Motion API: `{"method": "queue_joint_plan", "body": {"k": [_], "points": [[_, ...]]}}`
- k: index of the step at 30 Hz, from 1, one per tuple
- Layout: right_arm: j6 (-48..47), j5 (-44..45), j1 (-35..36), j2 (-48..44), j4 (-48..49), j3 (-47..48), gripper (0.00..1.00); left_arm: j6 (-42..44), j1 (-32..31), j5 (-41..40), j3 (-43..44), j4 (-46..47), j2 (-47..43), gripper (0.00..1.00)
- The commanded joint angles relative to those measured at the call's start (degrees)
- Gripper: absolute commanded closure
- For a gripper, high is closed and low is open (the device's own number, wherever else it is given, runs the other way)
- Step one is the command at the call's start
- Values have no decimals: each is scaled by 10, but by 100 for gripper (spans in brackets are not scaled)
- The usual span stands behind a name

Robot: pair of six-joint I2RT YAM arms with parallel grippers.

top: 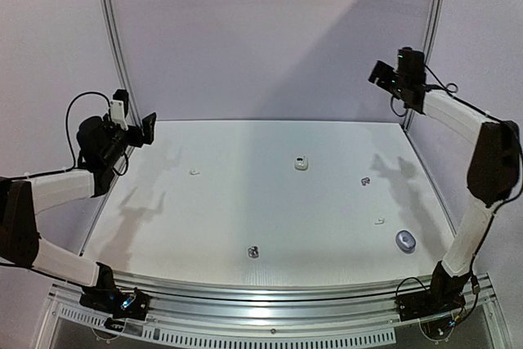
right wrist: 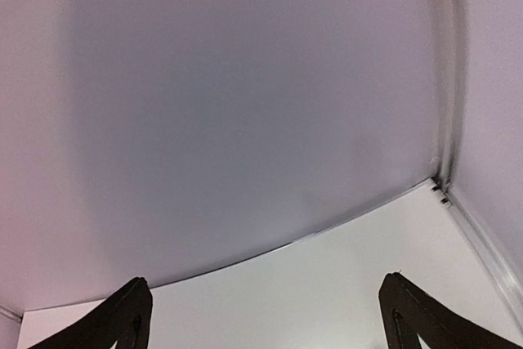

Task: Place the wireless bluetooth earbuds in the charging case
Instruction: Pick up the charging case from the center of the board.

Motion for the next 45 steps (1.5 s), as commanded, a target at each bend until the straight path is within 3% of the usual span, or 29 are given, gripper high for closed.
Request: {"method": "queue_joint_plan", "body": {"k": [1,4,7,15,20,36,42,45], "points": [[24,40,108,150,-249,202,1,-32,-7,31,100,-201,41,1],[30,52,157,241,-302,298,3,-30,-8,77,177,-330,77,1],[72,32,180,304,-312,337,8,-28,-10,108,159,-305,68,1],[104,62,234,442,-366,436,7,-4,-19,98,159,-309,78,1],[137,65,240,469,-406,437,8,-4,-19,95,147,-295,70,1],[118,93,276,503,-438,443,22,1,-19,77,137,-277,68,1],[118,82,278,500,-441,427,33,3,-19,73,129,-269,64,1],[110,88,278,496,-437,425,45,5,-18,70,128,-267,61,1]]}}
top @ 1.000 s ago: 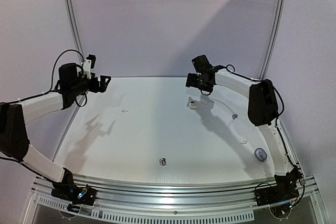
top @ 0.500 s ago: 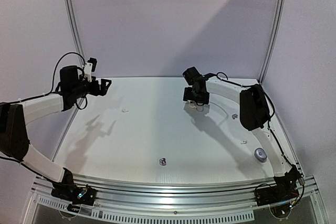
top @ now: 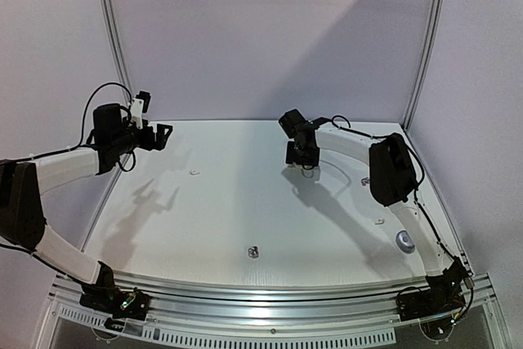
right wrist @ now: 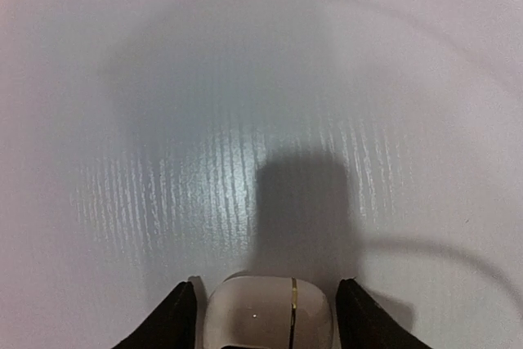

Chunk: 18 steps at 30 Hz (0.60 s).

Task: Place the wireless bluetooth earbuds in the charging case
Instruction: Pick up the charging case from the center of the board.

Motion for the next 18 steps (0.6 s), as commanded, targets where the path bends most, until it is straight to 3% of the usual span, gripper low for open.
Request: {"method": "queue_joint_plan", "body": {"k": [1,11,15,18], "points": [[-9,2,2,12,-9,-10,48,8,-5,-8,-13,10,-10,1],[-25,-7,3,-36,4,-80,44,14,-5,-13,-13,14,-17,1],[-22,-6,3,-45,14,-102,50,13,-5,-12,-14,15,-17,1],[-20,-5,3,-45,23,-101,60,13,-5,-11,-14,16,-17,1]]}}
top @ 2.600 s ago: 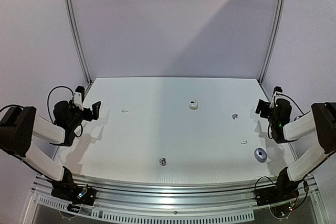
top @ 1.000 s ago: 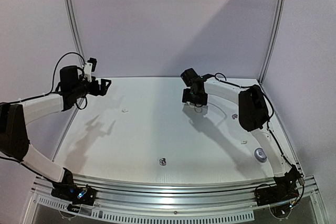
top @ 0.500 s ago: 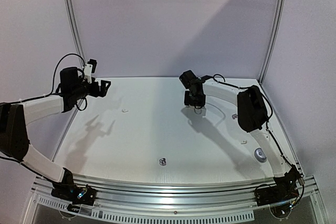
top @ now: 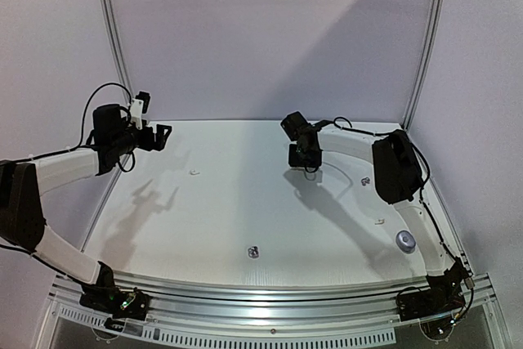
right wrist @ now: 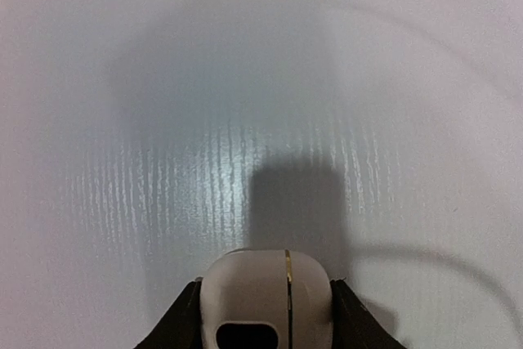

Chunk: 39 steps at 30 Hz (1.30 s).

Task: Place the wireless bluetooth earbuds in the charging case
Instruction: Pick up the charging case from the center of the board, then pass from the right arm to the left

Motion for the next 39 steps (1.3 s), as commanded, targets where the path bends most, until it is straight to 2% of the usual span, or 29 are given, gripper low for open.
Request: {"method": "queue_joint_plan", "body": {"k": [1,4,7,11,15,19,24,26,29,33,36,39], "points": [[5,-7,1,-6,-16,-18,64,7,-5,-1,-9,14,-15,1],[-4,-11,1,-8,-6,-18,74,7,-5,-1,-8,13,-16,1],[-42,-36,2,-23,32,-39,81,4,-5,8,0,0,-17,1],[-127,-78,3,-98,150,-124,82,-12,-8,64,34,-55,-15,1],[-276,-110,32,-218,293,-221,89,-16,-33,125,71,-123,-18,1],[-516,-108,92,-309,364,-262,95,-30,-76,185,110,-210,-33,1],[-696,-95,168,-377,442,-305,100,-36,-104,371,168,-258,-50,1],[-746,-102,192,-396,463,-317,100,-52,-110,420,181,-263,-52,6],[-779,-112,226,-419,466,-318,100,-71,-124,447,188,-265,-63,17],[-798,-103,252,-437,458,-318,100,-75,-157,504,193,-264,-86,24],[-811,-92,271,-445,451,-319,100,-80,-171,505,192,-262,-101,26],[-825,-88,285,-447,452,-320,100,-87,-184,499,194,-261,-105,34]]}}
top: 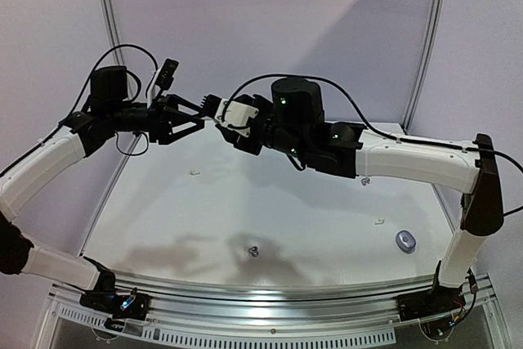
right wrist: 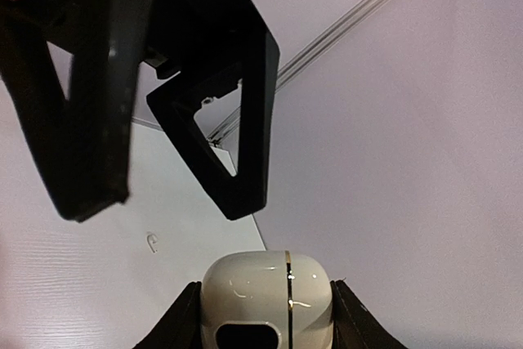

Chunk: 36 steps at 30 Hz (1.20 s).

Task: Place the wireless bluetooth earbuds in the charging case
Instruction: Pass from the right arm to the left

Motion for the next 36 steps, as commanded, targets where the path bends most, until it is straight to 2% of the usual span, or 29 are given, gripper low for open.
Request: {"method": "queue_joint_plan", "body": {"k": [1,3,7,12,17,19,22,29,32,33,34,35,36], "points": [[-39,16,23,-24,5,-5,100,-13,-24,13,16,-15,-12,39],[-46,19,28,-22,11,-3,100,-8,-37,-19,21,-28,-8,45],[-59,11,35,-18,18,3,100,-18,-43,-66,33,-33,5,48],[-68,9,36,-17,34,5,100,-23,-45,-73,40,-35,11,55],[-73,23,36,-18,59,6,100,-1,-44,-89,30,-62,9,51],[-78,15,36,-16,52,10,100,1,-50,-86,31,-57,11,58],[-77,5,36,-11,53,18,100,5,-61,-88,45,-63,17,61],[-81,6,36,-7,53,19,100,-4,-61,-92,46,-55,14,100],[-72,4,36,-6,53,20,98,-3,-61,-86,43,-49,13,100],[-67,6,36,-6,53,19,73,-2,-61,-82,42,-48,12,100],[-62,15,36,-6,56,18,42,-1,-61,-82,40,-47,9,100],[-51,29,36,-6,62,15,17,2,-60,-81,38,-46,7,100],[-42,46,37,-10,64,14,2,7,-59,-81,35,-45,4,100]]}}
